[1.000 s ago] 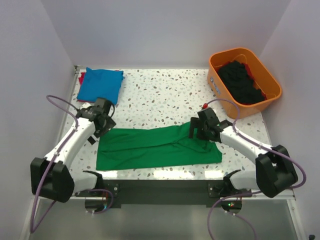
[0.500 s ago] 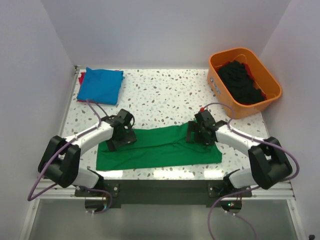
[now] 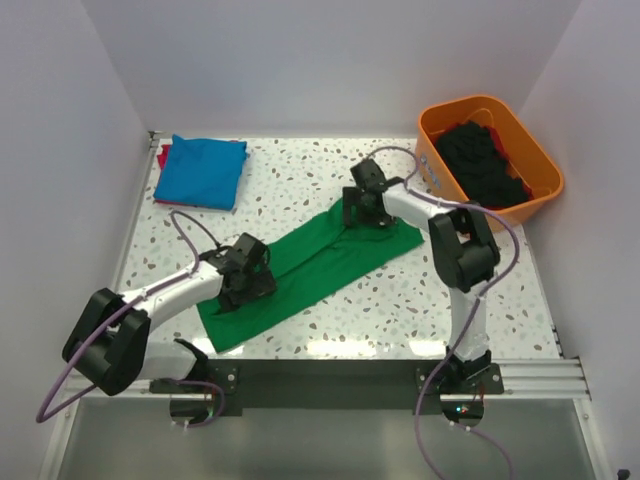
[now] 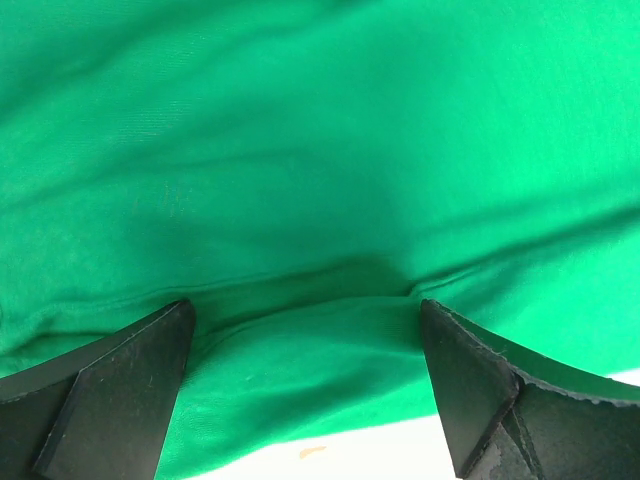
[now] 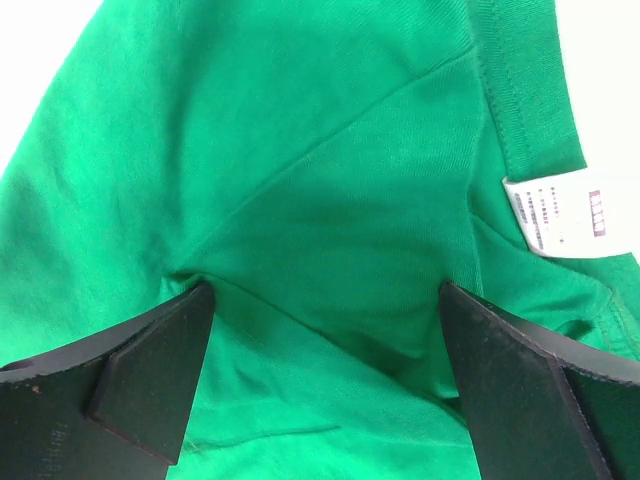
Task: Fold and stack the t-shirts
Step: Fold the tshirt
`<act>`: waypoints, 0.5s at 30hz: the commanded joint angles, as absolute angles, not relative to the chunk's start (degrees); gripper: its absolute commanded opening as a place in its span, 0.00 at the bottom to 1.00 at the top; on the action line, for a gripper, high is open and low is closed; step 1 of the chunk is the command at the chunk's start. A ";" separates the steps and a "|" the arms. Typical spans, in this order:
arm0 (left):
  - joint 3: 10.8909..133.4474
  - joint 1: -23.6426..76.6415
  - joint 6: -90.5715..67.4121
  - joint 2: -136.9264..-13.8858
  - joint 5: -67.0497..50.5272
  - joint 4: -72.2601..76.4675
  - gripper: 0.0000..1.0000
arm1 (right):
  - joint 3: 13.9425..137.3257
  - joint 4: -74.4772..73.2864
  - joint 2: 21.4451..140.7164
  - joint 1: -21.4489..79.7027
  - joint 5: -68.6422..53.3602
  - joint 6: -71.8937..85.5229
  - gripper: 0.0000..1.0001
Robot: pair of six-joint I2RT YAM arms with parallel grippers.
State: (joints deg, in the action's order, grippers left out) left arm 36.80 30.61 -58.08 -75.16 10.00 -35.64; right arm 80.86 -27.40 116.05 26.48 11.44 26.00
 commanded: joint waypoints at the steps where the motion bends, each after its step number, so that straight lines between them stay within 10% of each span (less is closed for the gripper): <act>1: 33.75 35.49 -66.27 -80.50 0.36 -27.87 1.00 | 91.90 -26.53 128.47 24.88 8.62 18.40 0.99; 15: 48.33 51.94 -77.87 -96.49 -2.02 -24.68 1.00 | 135.34 -28.22 156.53 22.76 -7.99 20.55 0.99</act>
State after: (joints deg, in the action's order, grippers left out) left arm 47.46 48.80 -74.17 -89.30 0.34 -21.80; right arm 133.67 -27.22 149.73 22.46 1.76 16.01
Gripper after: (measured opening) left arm 0.997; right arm 0.985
